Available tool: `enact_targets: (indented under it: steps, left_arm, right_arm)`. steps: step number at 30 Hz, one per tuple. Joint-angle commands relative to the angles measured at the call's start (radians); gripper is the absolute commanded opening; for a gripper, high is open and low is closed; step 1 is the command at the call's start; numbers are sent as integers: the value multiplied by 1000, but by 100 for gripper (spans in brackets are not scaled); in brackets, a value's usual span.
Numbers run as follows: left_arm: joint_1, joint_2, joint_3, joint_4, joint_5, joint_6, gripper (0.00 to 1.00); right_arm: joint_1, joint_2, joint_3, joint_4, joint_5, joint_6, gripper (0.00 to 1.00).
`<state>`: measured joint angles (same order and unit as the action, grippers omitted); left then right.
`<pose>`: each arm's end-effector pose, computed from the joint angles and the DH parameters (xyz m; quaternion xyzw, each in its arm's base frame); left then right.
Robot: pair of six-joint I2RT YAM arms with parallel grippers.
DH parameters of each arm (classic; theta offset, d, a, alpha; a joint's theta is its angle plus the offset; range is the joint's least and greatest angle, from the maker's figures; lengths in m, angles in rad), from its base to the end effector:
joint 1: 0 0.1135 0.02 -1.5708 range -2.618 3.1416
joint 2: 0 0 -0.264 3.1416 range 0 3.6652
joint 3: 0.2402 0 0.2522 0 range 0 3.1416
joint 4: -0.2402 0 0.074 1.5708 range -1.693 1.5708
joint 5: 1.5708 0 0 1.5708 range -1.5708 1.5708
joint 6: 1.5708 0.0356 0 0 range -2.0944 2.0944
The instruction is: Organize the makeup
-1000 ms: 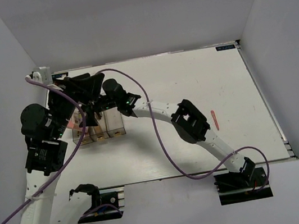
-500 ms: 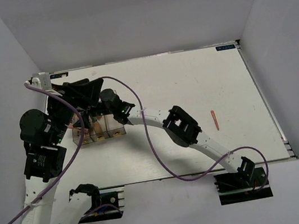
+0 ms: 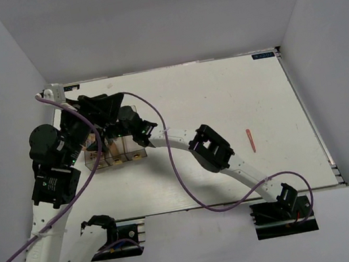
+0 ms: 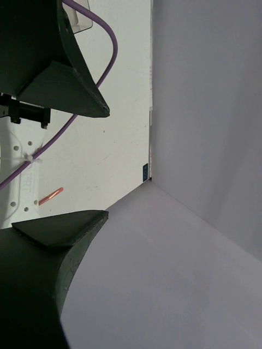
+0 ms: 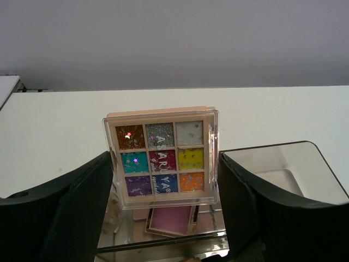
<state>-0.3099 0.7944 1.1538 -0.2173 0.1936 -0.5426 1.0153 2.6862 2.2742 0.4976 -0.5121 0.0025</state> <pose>0.1418 -0.0526 0.4596 -0.0032 0.6561 -0.3686 0.6585 0.3070 0.5277 0.1955 -0.4805 0.4816 0.4968 0.5389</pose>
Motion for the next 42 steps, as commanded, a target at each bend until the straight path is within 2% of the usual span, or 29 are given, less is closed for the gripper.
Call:
enact_targets:
  steps: [1, 6, 12, 17, 28, 33, 39, 42]
  left_arm:
    - [-3, -12, -5, 1, -8, -8, 78]
    - [-3, -18, -8, -2, -13, -14, 78]
    - [-3, -20, -5, -4, -14, -23, 78]
    - [-3, -17, 6, -16, -14, -23, 78]
    - [-3, -17, 14, -8, -11, -29, 78]
    - [-3, -11, 15, 16, 3, -37, 78]
    - [-3, 41, 67, 18, 52, -63, 76]
    - [-3, 113, 121, -24, 116, -71, 73]
  right_arm:
    - [8, -11, -8, 59, -40, -41, 59]
    - [9, -17, -22, 53, -51, -71, 75]
    - [8, -20, -30, 41, -51, -93, 80]
    - [9, -26, -30, 38, -52, -104, 89]
    - [8, -84, -85, 78, -72, -124, 89]
    - [-4, -207, -169, 131, -101, -136, 82]
    - [-50, -454, -428, 174, -98, -179, 73]
    - [-96, -589, -565, 124, -74, -188, 68]
